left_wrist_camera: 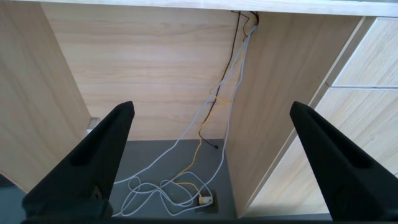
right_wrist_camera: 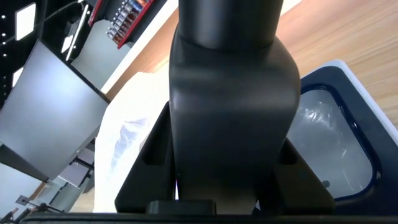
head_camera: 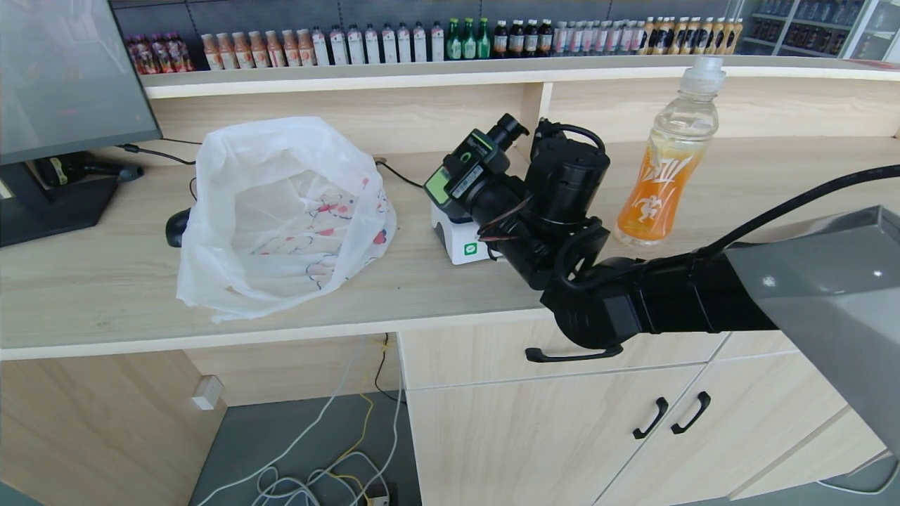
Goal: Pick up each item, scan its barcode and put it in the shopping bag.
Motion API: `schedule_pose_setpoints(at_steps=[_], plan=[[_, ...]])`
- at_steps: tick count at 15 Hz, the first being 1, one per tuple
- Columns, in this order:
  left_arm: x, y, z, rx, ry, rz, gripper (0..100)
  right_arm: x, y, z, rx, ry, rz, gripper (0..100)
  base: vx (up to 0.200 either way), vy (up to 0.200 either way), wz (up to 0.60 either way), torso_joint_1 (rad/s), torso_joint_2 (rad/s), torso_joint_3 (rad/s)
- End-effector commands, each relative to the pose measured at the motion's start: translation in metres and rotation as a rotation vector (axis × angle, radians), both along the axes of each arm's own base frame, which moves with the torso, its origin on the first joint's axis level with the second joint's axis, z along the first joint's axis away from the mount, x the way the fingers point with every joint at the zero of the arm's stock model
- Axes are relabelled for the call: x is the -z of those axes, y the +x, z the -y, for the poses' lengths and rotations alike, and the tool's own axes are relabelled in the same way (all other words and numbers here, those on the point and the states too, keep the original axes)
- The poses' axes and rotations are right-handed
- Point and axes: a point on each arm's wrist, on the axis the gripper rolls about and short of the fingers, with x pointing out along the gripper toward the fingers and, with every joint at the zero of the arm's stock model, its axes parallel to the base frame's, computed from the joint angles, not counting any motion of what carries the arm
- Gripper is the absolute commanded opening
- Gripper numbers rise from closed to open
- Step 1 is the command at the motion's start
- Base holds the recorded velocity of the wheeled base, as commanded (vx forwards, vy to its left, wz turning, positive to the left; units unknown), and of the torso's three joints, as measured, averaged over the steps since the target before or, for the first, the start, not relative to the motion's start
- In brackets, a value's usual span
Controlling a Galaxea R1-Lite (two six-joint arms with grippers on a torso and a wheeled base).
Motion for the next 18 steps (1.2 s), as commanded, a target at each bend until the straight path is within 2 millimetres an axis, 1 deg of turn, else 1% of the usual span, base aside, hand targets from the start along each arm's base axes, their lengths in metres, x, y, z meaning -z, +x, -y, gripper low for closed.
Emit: schedule_pose_setpoints(at_steps=[1,7,17,18], plan=[[0.0,0.0,0.0,-0.001,0.001,0.001,100,0.001,0.001,0.001,0.003,-0.003,-0.004,0,0.0,0.0,0.0,0.0,0.0,0.0],[0.0,0.0,0.0,-0.001,0.001,0.001,100,0.003,0.003,0.002,0.01,-0.006,-0.006,0,0.0,0.0,0.0,0.0,0.0,0.0],[0.0,0.0,0.0,-0.001,0.001,0.001,100,-0.007,0.005,0.012,0.049,-0.004,0.016,0,0.0,0.0,0.0,0.0,0.0,0.0],[0.0,0.0,0.0,-0.001,0.001,0.001,100,-0.011,0.003,0.014,0.058,-0.005,0.026,0,0.0,0.0,0.0,0.0,0.0,0.0]])
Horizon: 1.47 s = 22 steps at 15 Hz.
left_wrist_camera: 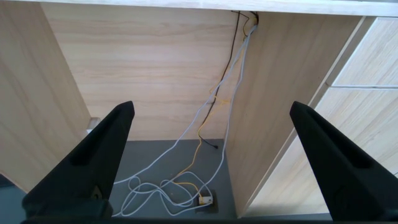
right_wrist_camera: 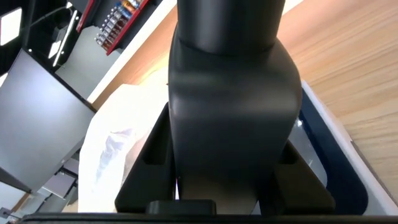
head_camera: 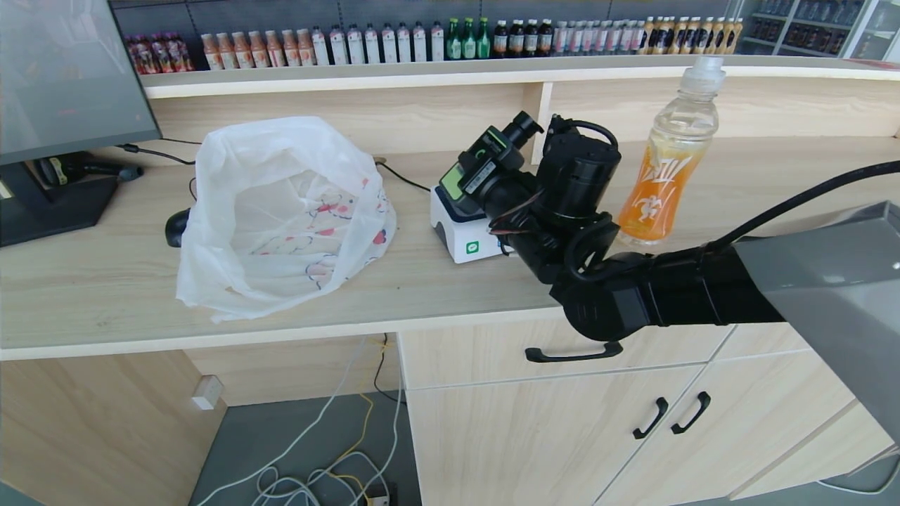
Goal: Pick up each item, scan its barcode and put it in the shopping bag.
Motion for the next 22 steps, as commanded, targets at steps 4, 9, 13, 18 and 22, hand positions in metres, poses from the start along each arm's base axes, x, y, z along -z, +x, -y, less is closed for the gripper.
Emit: schedule_pose_setpoints(at_steps=[4,9,13,18,22], plan=[[0.0,0.0,0.0,-0.001,0.001,0.001,100,-0.028,-0.019,0.012,0.047,-0.053,0.083,0,0.0,0.0,0.0,0.0,0.0,0.0],[0.0,0.0,0.0,-0.001,0.001,0.001,100,-0.035,-0.067,0.017,0.172,-0.16,0.314,0,0.0,0.0,0.0,0.0,0.0,0.0],[0.0,0.0,0.0,0.001,0.001,0.001,100,-0.024,-0.086,0.03,0.193,-0.25,0.466,0,0.0,0.0,0.0,0.0,0.0,0.0],[0.0,0.0,0.0,-0.001,0.001,0.001,100,-0.01,-0.095,0.041,0.105,-0.478,0.676,0,0.0,0.0,0.0,0.0,0.0,0.0],[0.0,0.0,0.0,0.001,0.001,0.001,100,-0.011,-0.096,0.046,0.13,-0.517,0.691,0,0.0,0.0,0.0,0.0,0.0,0.0]])
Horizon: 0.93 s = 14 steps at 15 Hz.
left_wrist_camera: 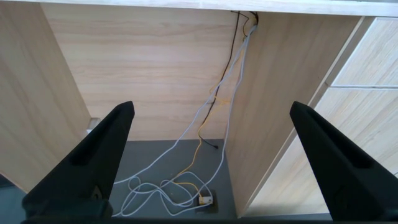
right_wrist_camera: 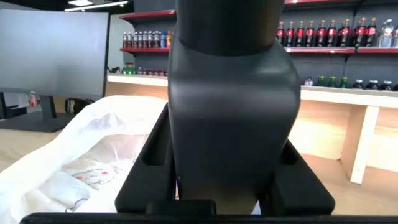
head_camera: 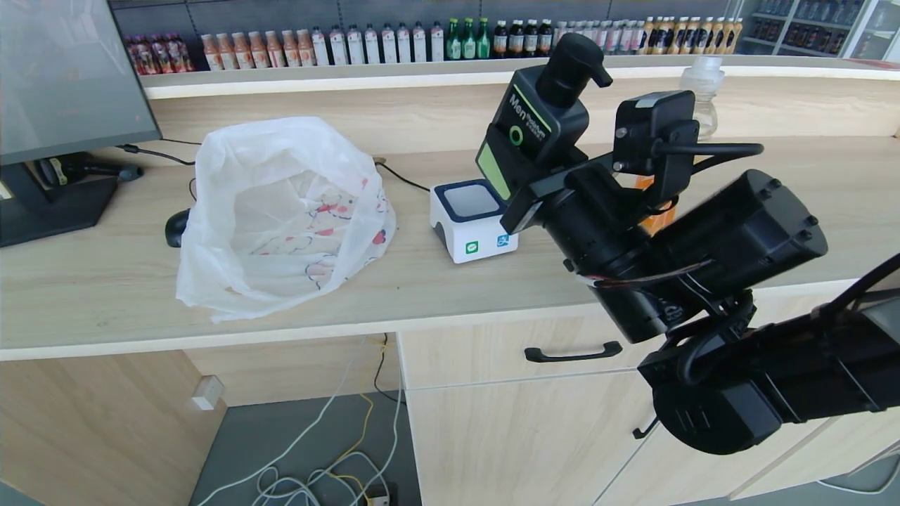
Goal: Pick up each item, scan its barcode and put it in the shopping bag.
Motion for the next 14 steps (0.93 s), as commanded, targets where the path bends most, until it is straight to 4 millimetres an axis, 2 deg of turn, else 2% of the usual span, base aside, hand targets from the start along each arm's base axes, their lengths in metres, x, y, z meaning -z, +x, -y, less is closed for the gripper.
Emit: schedule_pose_setpoints(at_steps=[1,5,14], plan=[[0.0,0.0,0.0,0.001,0.0,0.001,100,0.0009,-0.0009,0.0019,0.017,-0.02,0.007,0,0.0,0.0,0.0,0.0,0.0,0.0],[0.0,0.0,0.0,-0.001,0.0,0.001,100,0.0062,0.0009,0.0004,0.025,-0.038,0.0,0,0.0,0.0,0.0,0.0,0.0,0.0],[0.0,0.0,0.0,-0.001,0.0,0.001,100,-0.0027,-0.0032,0.004,0.026,-0.018,0.017,0,0.0,0.2,0.0,0.003,0.0,0.002]])
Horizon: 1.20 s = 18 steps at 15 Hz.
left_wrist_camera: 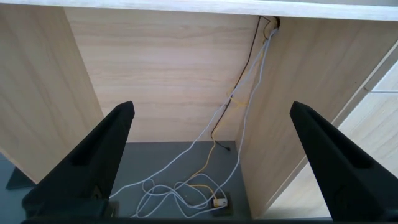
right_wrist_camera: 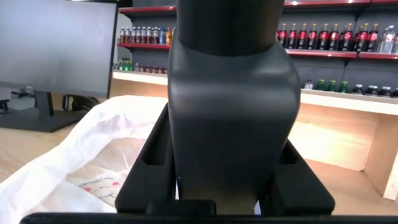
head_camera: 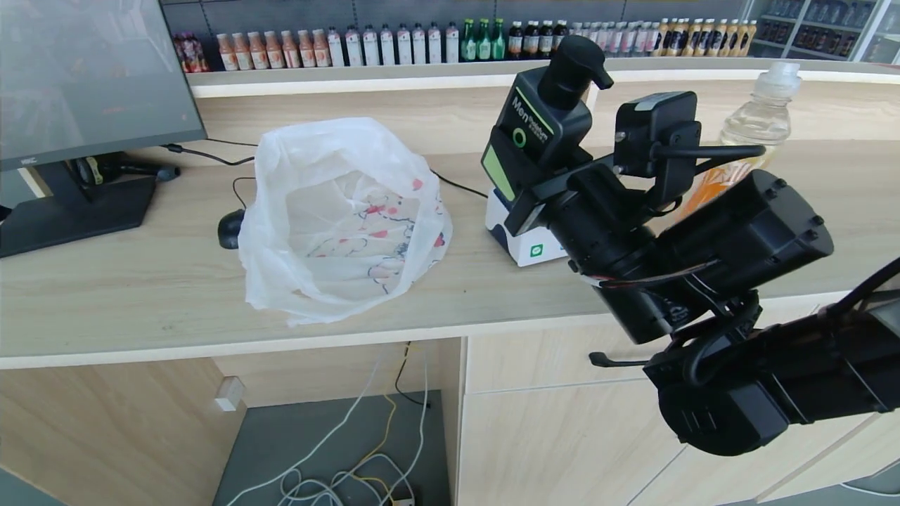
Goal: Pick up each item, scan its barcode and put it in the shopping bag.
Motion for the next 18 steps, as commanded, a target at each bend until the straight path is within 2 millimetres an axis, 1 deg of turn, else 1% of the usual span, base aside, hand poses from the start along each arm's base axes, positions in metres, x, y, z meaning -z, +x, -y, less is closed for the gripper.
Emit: schedule_pose_setpoints(at_steps=[1,4,6,8,10,12,16,18], plan=[[0.0,0.0,0.0,-0.001,0.0,0.0,100,-0.004,-0.002,0.0,-0.003,0.009,0.011,0,0.0,0.2,0.0,0.007,0.01,0.002],[0.0,0.0,0.0,0.001,0.0,0.0,100,-0.008,-0.004,0.001,0.012,0.029,0.01,0,0.0,0.2,0.0,0.001,0.0,0.002],[0.0,0.0,0.0,0.001,0.0,0.0,100,-0.015,-0.008,0.005,0.023,0.053,0.015,0,0.0,0.2,0.0,0.01,0.0,0.005],[0.0,0.0,0.0,-0.001,0.0,0.0,100,-0.015,-0.009,0.006,0.015,0.064,0.006,0,0.0,0.2,0.0,0.002,0.0,0.009],[0.0,0.0,0.0,-0.001,0.0,0.0,100,-0.014,-0.011,0.003,-0.003,0.068,0.0,0,0.0,0.2,0.0,0.007,0.0,0.005],[0.0,0.0,0.0,-0.001,0.0,0.0,100,-0.016,-0.012,0.001,-0.03,0.096,-0.011,0,0.0,0.0,0.0,0.0,0.0,0.0],[0.0,0.0,0.0,0.001,0.0,0.0,100,-0.016,-0.012,-0.002,-0.022,0.104,-0.02,0,0.0,0.0,0.0,0.0,0.0,0.0],[0.0,0.0,0.0,-0.001,0.0,0.0,100,-0.025,-0.012,-0.011,-0.038,0.1,-0.056,0,0.0,0.0,0.0,0.0,0.0,0.0]])
